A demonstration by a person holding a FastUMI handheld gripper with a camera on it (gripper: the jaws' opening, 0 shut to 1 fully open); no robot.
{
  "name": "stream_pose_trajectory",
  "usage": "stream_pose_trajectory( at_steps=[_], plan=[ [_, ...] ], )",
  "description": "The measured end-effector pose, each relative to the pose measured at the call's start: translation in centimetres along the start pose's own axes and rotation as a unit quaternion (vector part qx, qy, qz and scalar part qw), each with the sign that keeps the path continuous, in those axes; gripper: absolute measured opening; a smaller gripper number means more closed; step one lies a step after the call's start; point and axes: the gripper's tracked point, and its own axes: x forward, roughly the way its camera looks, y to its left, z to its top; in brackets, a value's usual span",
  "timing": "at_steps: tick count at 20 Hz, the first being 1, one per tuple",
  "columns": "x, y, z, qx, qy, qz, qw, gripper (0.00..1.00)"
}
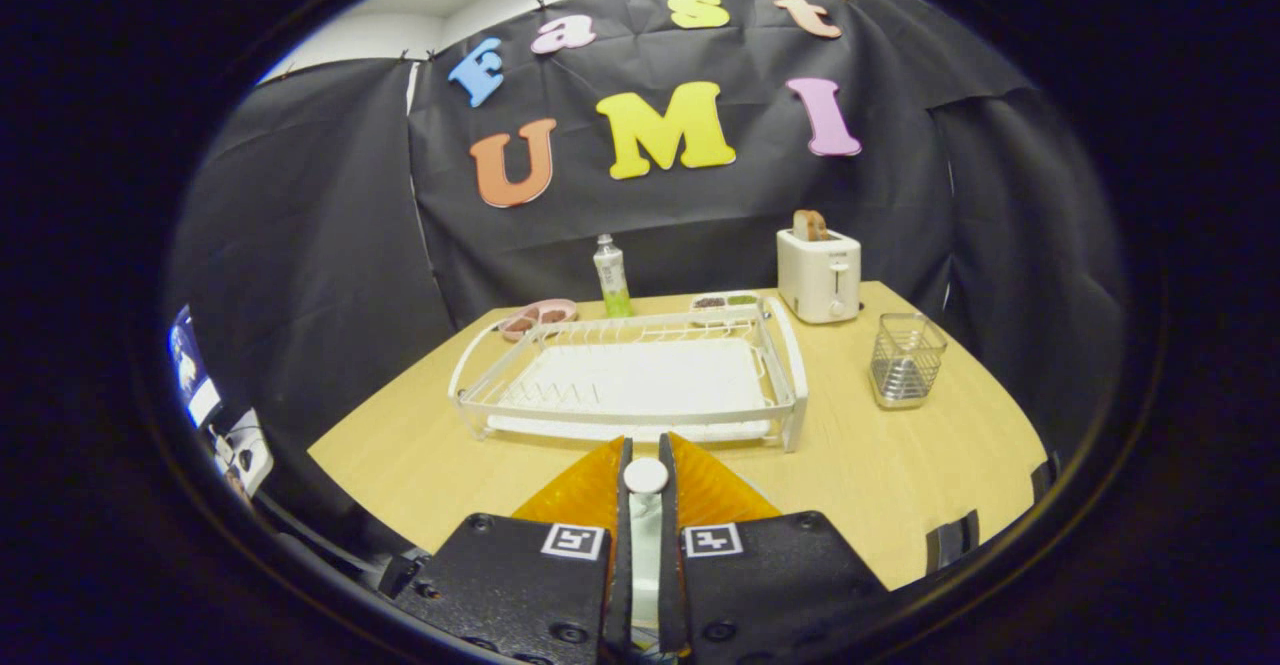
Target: Take the plate from the dish rack, then take the spoon from the basket and place it into the plate.
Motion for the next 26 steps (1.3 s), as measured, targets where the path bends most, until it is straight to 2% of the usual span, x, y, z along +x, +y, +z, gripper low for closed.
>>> stream_pose_trajectory(
  at_steps=[3, 8, 11, 13, 14, 15, 18, 26],
  plan=[
    [0.5, 1.1, -1.2, 0.008, 0.029, 0.03, 0.999, 0.16],
    [1.4, 0.4, -1.0, -0.005, 0.043, 0.029, 0.999, 0.2],
    [1.7, -1.0, -0.4, 0.001, 0.052, 0.009, 0.999, 0.22],
    [1.4, -2.5, 0.8, 0.003, 0.034, -0.018, 0.999, 0.32],
    [1.2, -2.9, 1.6, 0.005, 0.021, -0.028, 0.999, 0.48],
    [0.7, -3.5, 2.1, 0.002, 0.011, -0.041, 0.999, 0.53],
    [-1.3, -4.3, 3.9, -0.009, -0.027, -0.069, 0.997, 0.98],
    [-10.0, -3.5, 7.6, -0.041, -0.145, -0.107, 0.983, 1.0]
  ],
)
